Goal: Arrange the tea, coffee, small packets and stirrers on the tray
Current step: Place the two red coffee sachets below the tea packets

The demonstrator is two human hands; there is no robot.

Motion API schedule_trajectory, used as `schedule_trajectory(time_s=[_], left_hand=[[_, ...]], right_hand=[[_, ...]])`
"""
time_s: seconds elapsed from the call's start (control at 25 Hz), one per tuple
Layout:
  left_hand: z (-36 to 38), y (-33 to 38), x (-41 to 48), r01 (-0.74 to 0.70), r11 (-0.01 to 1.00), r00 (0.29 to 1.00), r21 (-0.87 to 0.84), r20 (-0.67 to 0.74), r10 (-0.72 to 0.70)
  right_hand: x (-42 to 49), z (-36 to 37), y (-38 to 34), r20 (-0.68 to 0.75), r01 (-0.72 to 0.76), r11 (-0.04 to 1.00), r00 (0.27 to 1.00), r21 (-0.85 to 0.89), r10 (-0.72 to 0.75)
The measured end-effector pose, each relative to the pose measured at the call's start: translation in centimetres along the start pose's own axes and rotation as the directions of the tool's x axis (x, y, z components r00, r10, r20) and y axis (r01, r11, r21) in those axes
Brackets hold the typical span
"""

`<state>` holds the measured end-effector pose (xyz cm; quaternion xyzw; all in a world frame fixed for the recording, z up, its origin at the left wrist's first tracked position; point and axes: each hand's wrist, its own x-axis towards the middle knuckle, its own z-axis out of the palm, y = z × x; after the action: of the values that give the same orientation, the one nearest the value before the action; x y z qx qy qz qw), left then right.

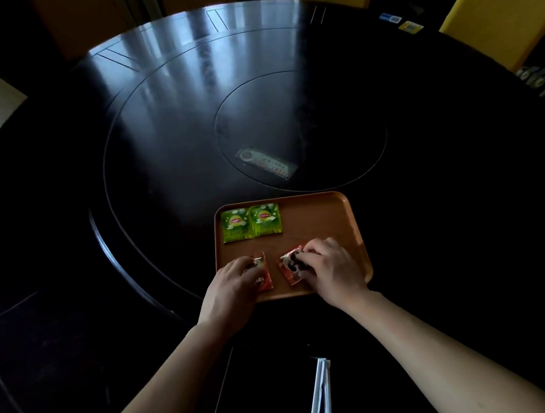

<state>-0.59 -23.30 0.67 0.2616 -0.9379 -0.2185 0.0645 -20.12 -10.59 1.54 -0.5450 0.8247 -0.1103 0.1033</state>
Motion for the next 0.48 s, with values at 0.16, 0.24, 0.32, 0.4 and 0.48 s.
schedule_trajectory(time_s=[0.16,0.24,0.32,0.4,0.48], left_hand=[[-0.3,-0.2,0.0,-0.078,0.994,0.997,0.080,0.033,0.076],[-0.6,-0.5,0.2,-0.086,0.995,0.995,0.042,0.045,0.084],[-0.7,-0.4,0.0,-0.003,0.997,1.000,0.071,0.006,0.002],[-0.6,0.1,0.2,0.112,0.979,0.994,0.172,-0.014,-0.111],[-0.2,0.8,0.5,0.151,0.958,0.988,0.244,0.006,-0.157]], right_hand=[[0.5,0.4,-0.9,0.006,-0.010,1.000,1.000,0.017,0.010],[0.9,0.3,-1.2,0.032,0.057,0.995,0.998,0.081,-0.060],[1.0,0.2,-1.1,-0.025,0.042,0.988,0.999,0.146,-0.039],[0.8,0.3,-1.0,-0.077,-0.027,0.990,0.996,0.136,0.038],[0.6,0.5,-1.0,-0.031,-0.073,0.995,0.997,0.071,0.075]])
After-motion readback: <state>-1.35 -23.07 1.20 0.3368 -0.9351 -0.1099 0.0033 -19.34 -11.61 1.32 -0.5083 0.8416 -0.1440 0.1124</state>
